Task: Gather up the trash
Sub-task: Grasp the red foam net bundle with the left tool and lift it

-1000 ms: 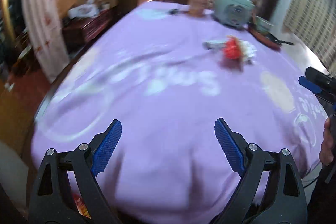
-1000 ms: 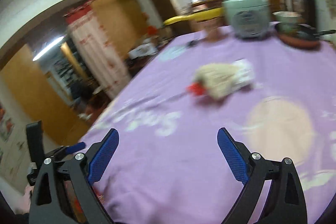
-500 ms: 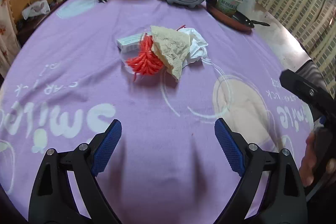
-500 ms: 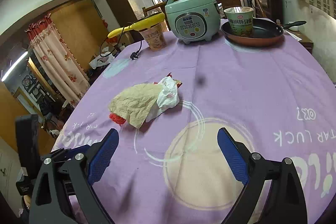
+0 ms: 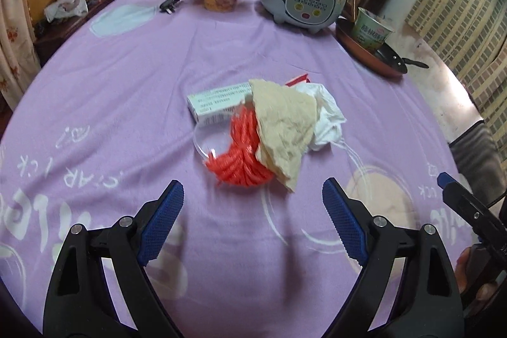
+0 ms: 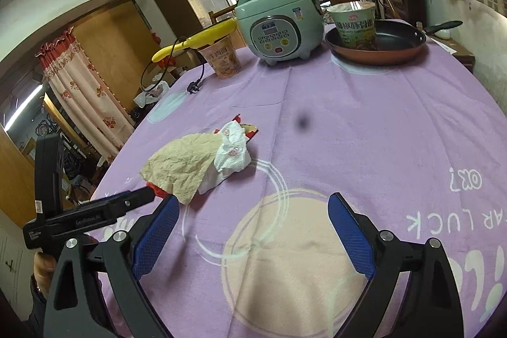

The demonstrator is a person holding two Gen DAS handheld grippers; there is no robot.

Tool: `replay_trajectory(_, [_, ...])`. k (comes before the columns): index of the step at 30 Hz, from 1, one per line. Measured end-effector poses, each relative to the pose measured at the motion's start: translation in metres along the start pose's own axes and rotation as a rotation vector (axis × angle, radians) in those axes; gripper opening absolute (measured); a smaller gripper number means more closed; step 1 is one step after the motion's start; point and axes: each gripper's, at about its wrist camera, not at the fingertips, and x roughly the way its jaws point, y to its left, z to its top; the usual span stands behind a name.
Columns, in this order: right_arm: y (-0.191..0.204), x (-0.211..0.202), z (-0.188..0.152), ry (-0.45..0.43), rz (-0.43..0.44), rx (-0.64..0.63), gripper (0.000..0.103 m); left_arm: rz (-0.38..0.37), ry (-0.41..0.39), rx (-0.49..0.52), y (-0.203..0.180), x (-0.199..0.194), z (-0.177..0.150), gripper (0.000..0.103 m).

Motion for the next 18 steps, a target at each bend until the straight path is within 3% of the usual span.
replay_trajectory(12, [-0.005, 0.006, -0.002, 0.019, 0.012, 0.009, 0.093, 0.154, -0.032, 0.344, -0.018, 0.005, -0.022, 0.085])
replay_trajectory(18, [-0.005, 0.013, -0.004, 0.033, 0.007, 0.0, 0.093, 0.168, 0.006, 0.477, -0.024, 0.027, -0.019, 0.067])
